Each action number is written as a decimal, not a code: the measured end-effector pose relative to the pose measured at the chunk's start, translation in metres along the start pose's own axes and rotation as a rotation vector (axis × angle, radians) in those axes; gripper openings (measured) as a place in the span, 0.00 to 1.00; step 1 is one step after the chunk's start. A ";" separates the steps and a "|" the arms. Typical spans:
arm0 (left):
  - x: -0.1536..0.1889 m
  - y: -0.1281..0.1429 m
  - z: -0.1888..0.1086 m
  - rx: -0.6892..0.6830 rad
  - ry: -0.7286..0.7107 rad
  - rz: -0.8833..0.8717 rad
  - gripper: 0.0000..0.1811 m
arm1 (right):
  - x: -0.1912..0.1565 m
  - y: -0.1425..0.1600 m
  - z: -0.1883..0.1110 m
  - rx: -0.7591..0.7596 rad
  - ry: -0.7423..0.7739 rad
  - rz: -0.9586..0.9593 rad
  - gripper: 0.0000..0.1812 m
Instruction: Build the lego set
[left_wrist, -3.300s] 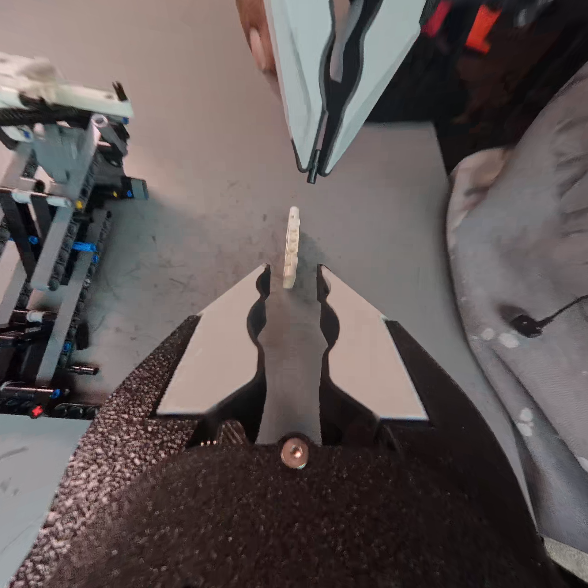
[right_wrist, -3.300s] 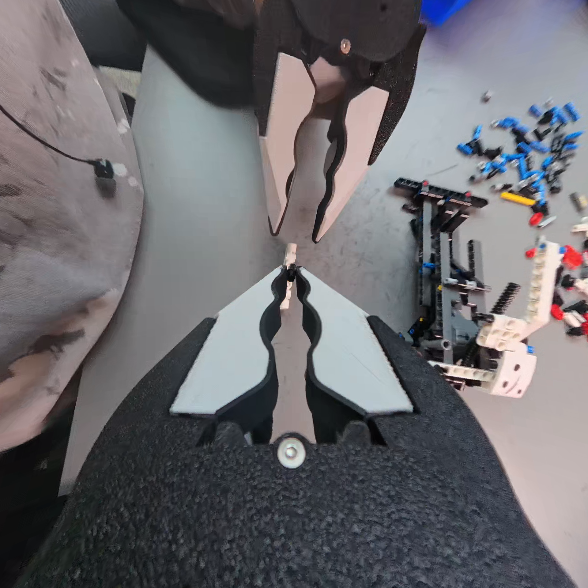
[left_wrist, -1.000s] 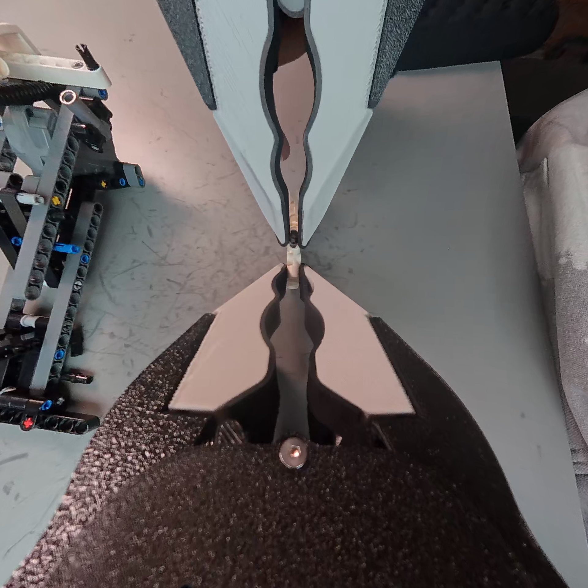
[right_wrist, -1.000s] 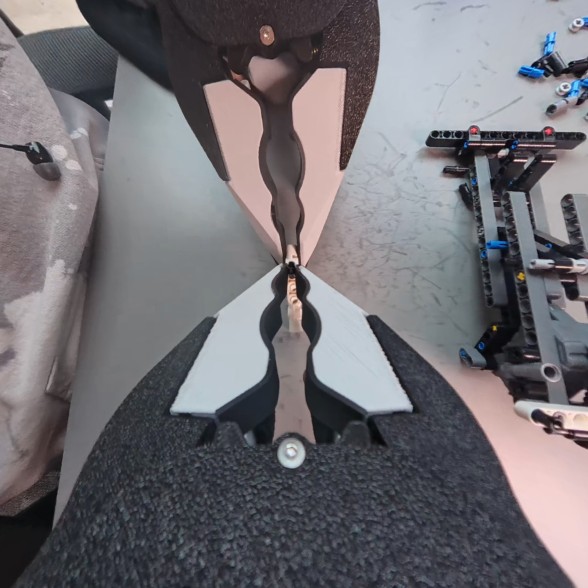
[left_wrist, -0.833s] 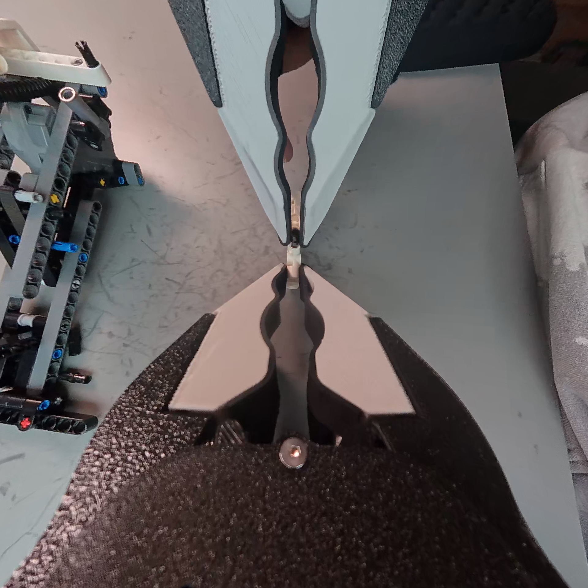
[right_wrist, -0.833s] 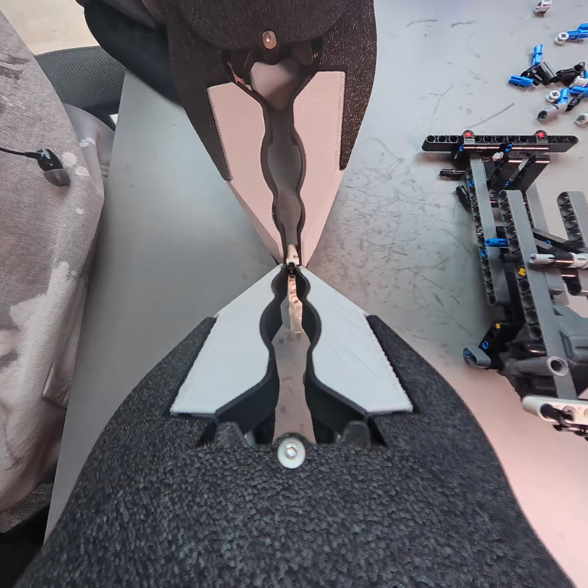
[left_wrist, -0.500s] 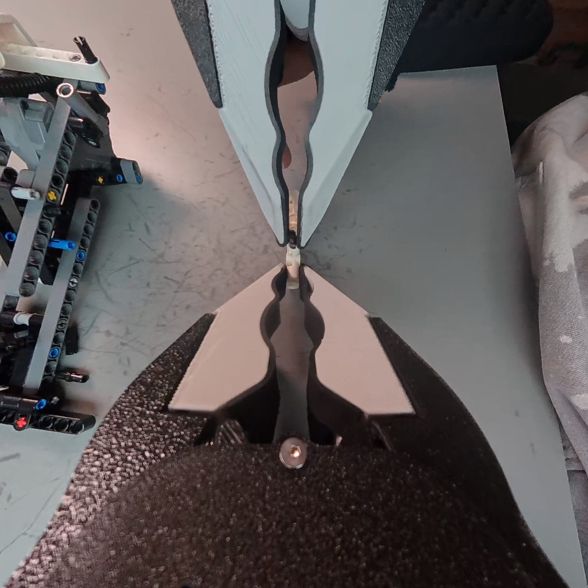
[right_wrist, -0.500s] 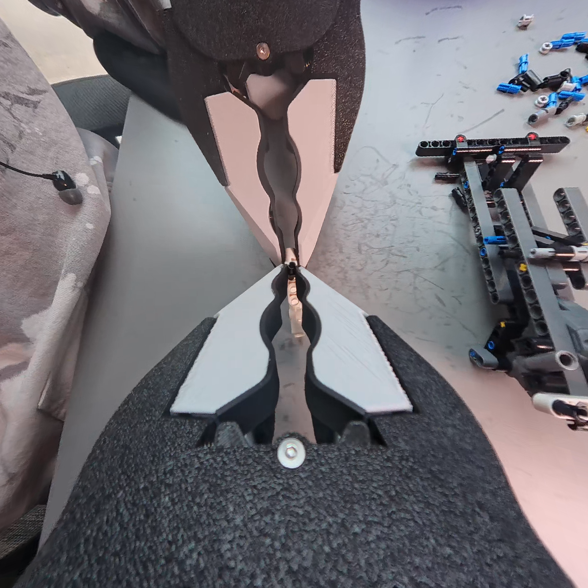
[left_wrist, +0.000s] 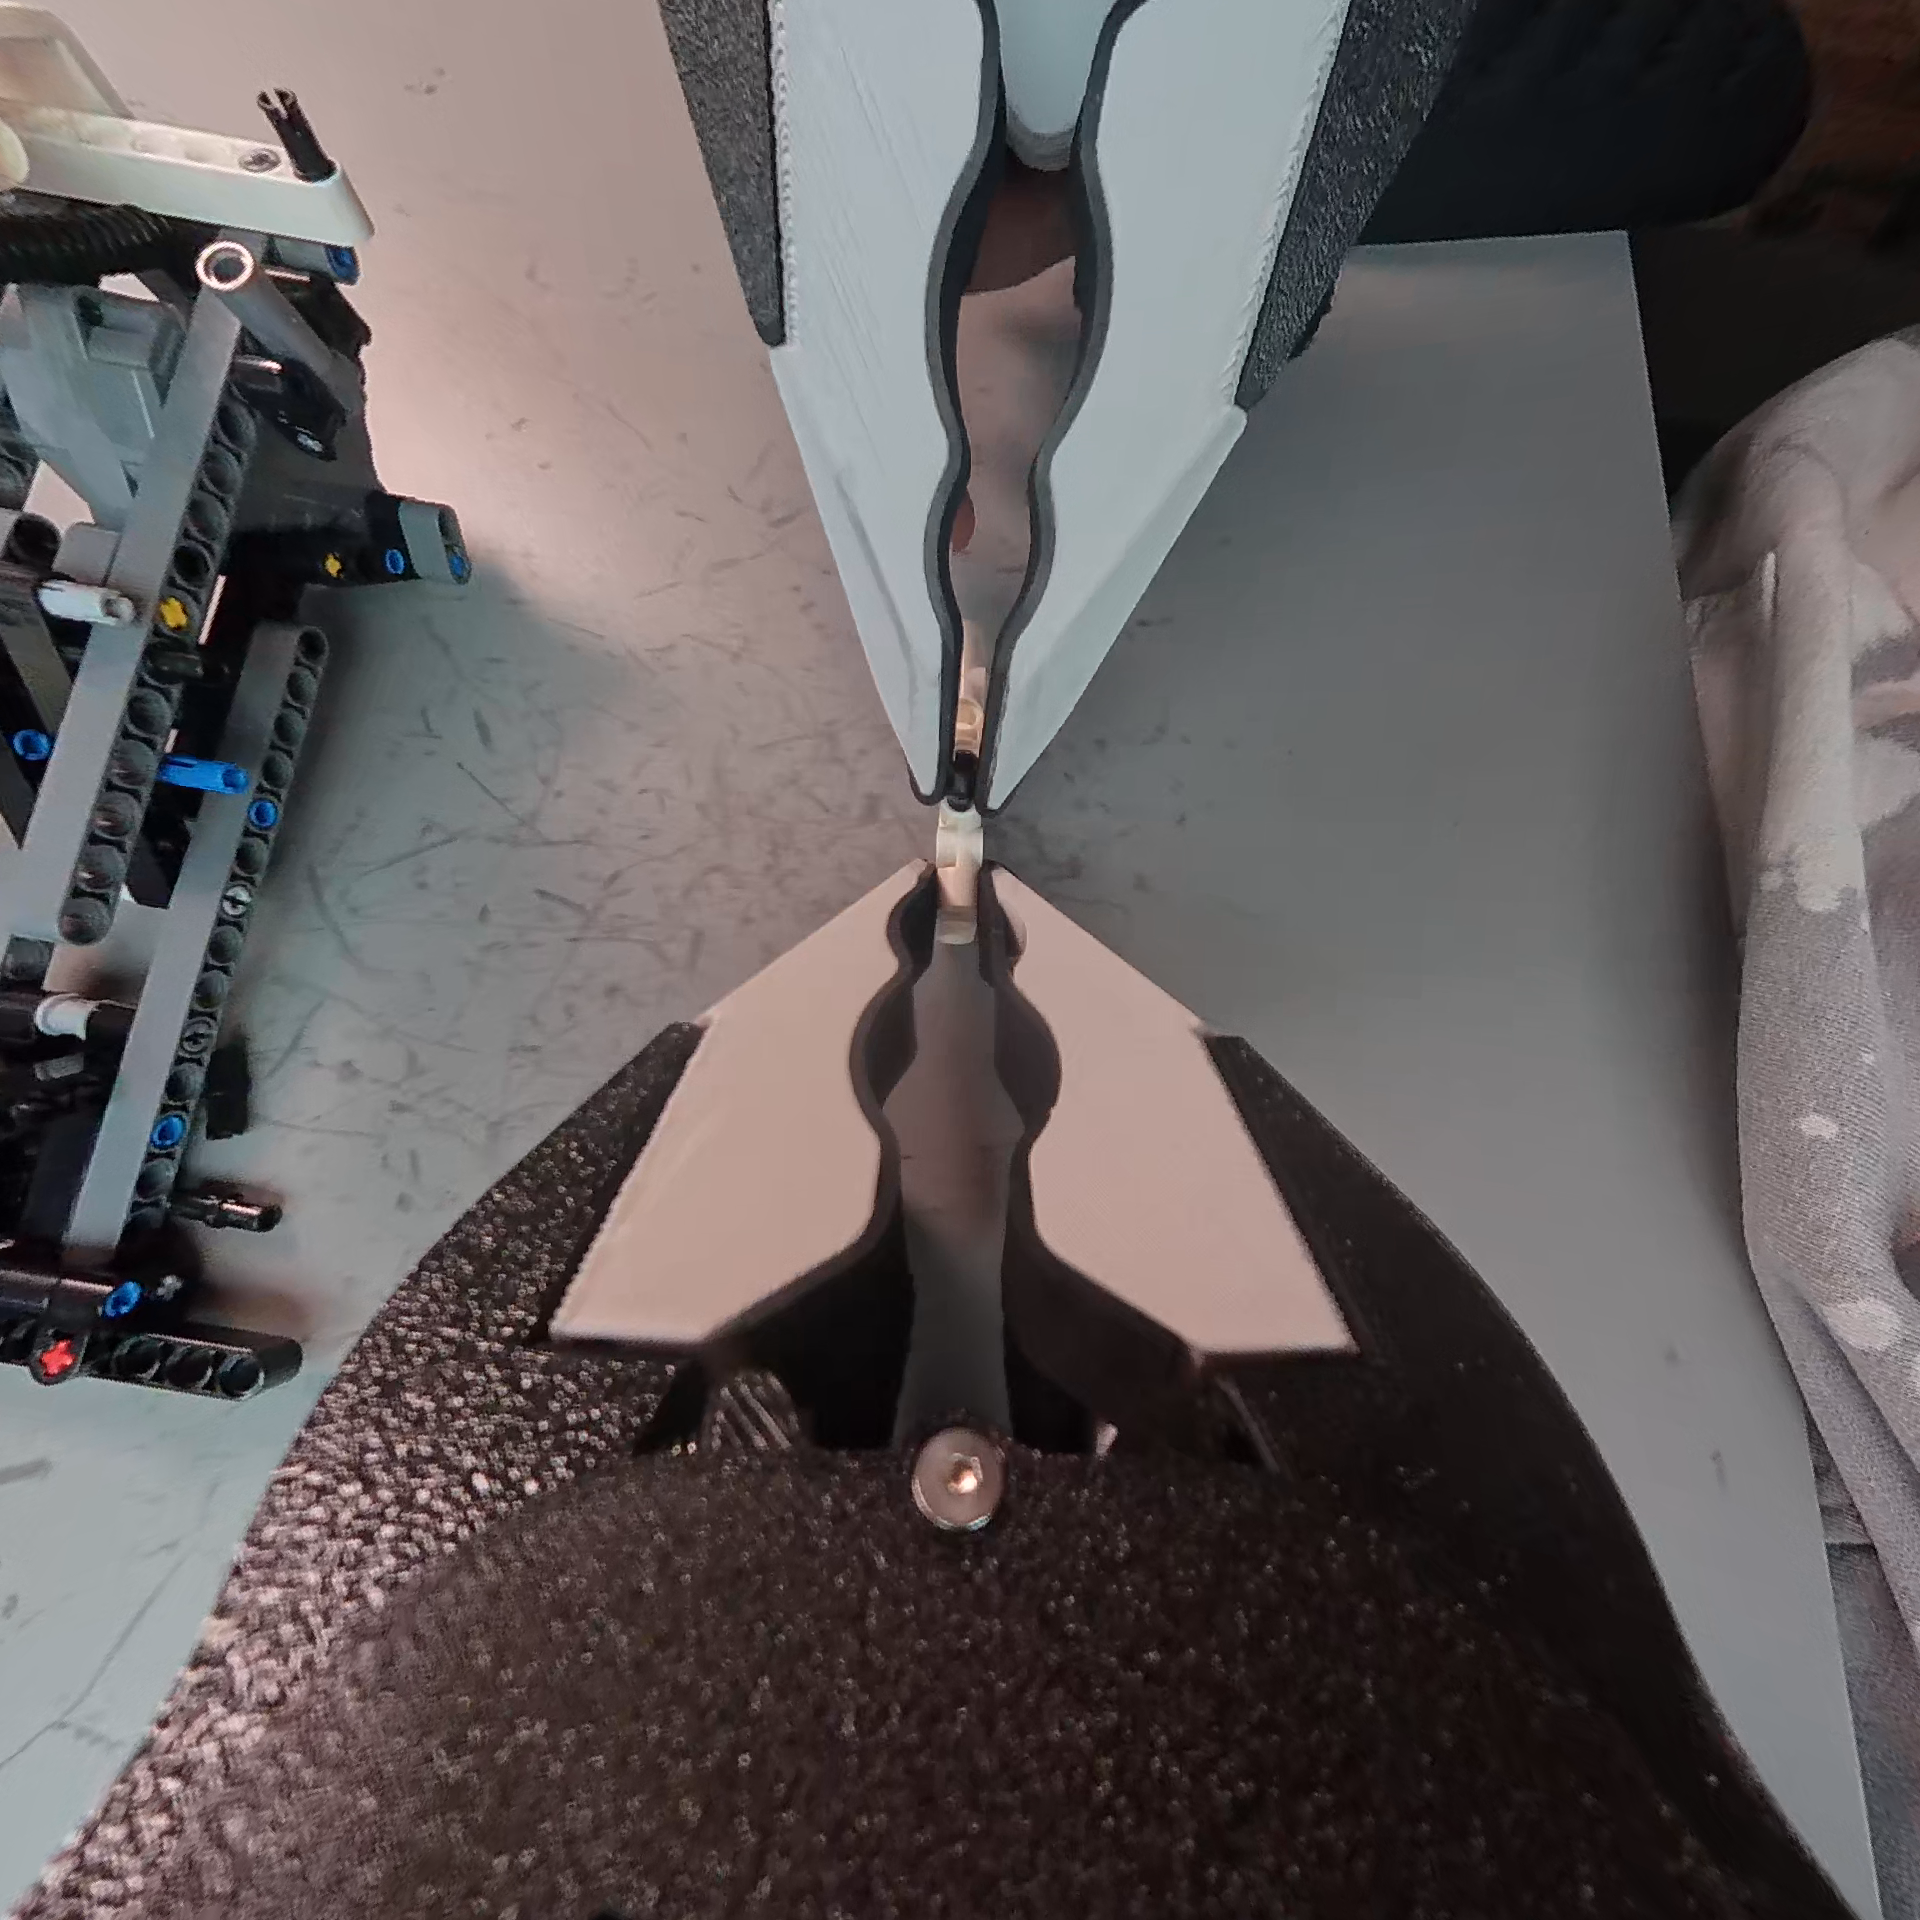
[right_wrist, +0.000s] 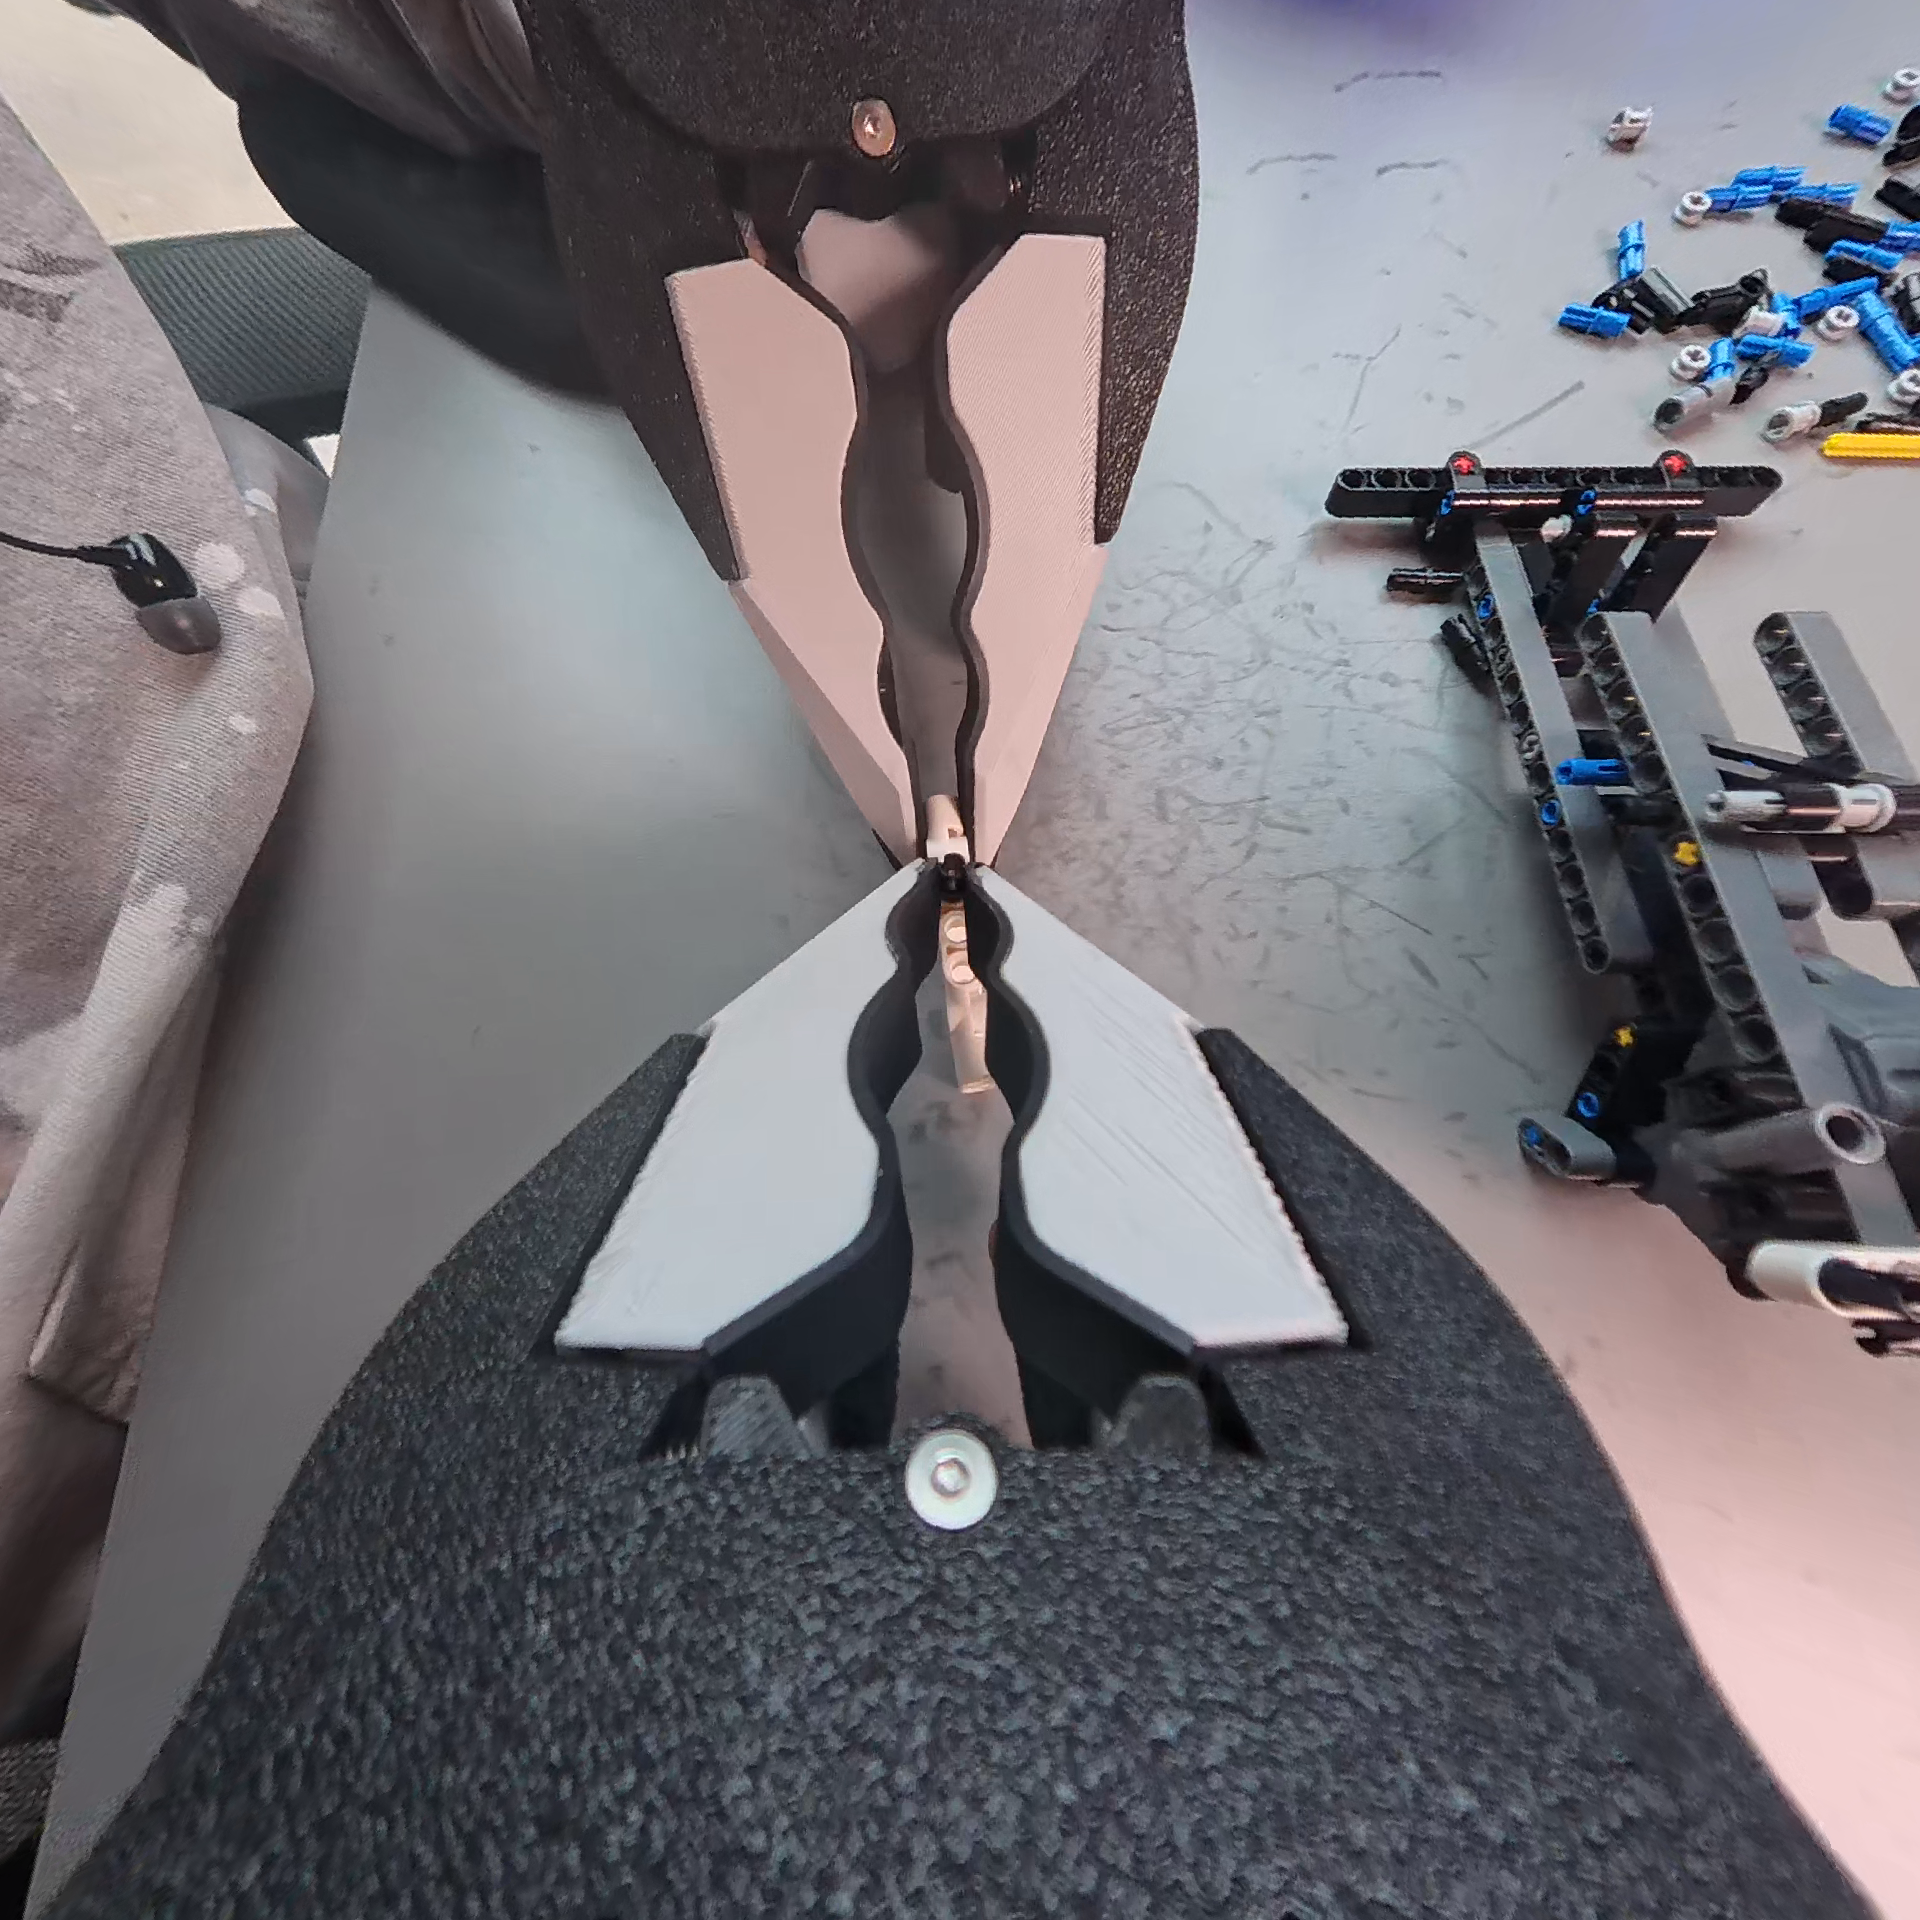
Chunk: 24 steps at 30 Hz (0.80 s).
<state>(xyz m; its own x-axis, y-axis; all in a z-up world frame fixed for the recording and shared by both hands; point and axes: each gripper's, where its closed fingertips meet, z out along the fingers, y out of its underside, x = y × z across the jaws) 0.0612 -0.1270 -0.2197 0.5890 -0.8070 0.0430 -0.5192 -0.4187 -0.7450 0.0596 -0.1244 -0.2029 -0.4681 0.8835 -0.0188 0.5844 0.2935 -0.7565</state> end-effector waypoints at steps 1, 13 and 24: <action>0.000 0.000 0.000 0.000 0.001 -0.001 0.04 | 0.000 0.000 0.000 -0.019 0.000 -0.008 0.02; 0.000 0.000 0.000 -0.001 0.003 0.012 0.04 | -0.003 -0.013 -0.006 -0.098 -0.030 -0.059 0.10; 0.001 0.000 0.000 -0.003 0.001 0.021 0.04 | -0.001 -0.005 -0.005 -0.245 0.020 -0.184 0.00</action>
<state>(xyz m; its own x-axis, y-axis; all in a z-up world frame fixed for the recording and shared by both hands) 0.0619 -0.1276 -0.2200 0.5771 -0.8162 0.0281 -0.5337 -0.4030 -0.7435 0.0604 -0.1253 -0.1956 -0.5694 0.8135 0.1183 0.6345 0.5264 -0.5660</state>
